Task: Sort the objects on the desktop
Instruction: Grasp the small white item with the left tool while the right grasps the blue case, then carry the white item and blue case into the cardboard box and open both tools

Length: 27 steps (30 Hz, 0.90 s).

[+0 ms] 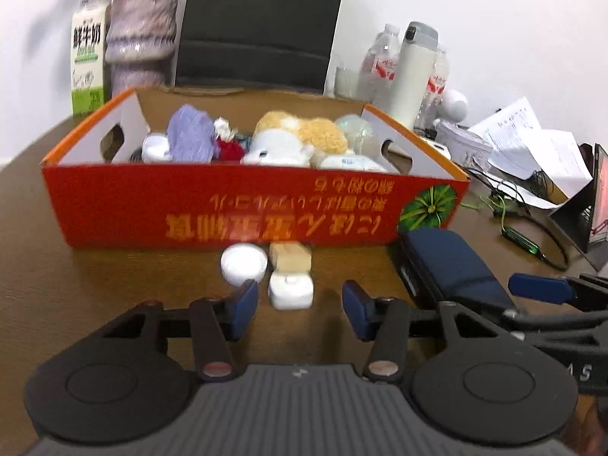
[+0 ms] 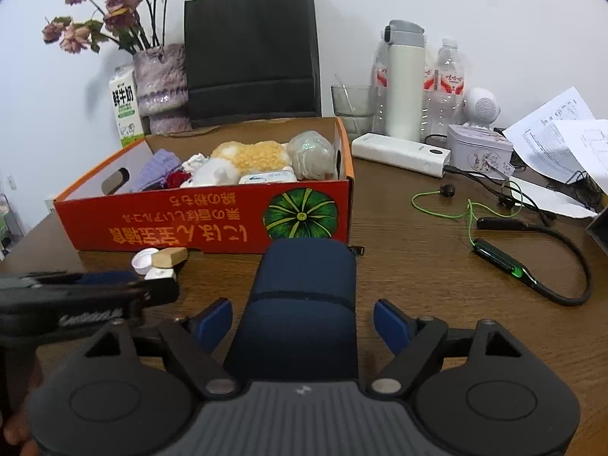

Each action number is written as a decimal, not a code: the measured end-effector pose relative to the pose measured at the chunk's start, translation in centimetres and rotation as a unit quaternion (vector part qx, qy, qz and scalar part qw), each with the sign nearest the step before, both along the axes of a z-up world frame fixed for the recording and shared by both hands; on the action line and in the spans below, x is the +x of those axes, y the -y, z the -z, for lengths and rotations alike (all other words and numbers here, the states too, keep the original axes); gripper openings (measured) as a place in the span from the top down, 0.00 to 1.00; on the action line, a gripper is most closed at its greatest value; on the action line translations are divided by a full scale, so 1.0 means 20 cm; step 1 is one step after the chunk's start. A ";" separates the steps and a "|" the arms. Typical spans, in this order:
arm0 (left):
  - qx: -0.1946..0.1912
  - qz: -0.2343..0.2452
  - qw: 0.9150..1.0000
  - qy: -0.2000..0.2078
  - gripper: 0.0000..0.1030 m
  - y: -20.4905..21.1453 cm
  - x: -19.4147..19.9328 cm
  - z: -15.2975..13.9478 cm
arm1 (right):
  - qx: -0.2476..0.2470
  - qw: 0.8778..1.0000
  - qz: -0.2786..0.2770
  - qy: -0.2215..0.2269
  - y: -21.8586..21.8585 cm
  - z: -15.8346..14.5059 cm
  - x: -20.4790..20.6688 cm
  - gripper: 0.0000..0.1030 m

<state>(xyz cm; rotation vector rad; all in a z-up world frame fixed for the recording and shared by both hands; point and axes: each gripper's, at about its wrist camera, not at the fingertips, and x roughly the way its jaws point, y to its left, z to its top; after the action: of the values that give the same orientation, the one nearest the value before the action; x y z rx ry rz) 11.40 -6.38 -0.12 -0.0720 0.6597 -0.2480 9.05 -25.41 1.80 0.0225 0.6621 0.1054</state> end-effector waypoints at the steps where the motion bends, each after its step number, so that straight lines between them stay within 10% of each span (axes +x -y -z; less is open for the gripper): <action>1: 0.009 -0.005 1.000 0.003 0.52 0.01 0.01 0.00 | -0.005 1.000 -0.002 -0.002 -0.01 0.01 0.01 0.22; 4: 0.025 -0.020 0.999 -0.001 0.74 0.03 0.02 0.00 | -0.010 1.000 -0.002 -0.006 -0.02 0.02 0.05 0.24; 12: -0.009 -0.011 1.000 -0.017 0.74 -0.04 -0.22 -0.03 | 0.002 1.000 -0.016 0.006 -0.03 0.02 -0.08 0.43; 27: 0.013 0.004 1.000 0.005 0.74 -0.23 -0.84 -0.07 | 0.012 0.998 -0.069 -0.007 -0.12 -0.02 -0.70 0.44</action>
<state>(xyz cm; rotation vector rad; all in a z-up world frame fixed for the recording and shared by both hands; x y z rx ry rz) -5.35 -1.78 1.24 -0.0432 0.6541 -0.2479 -4.95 -23.02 2.17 0.0002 0.6756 0.2469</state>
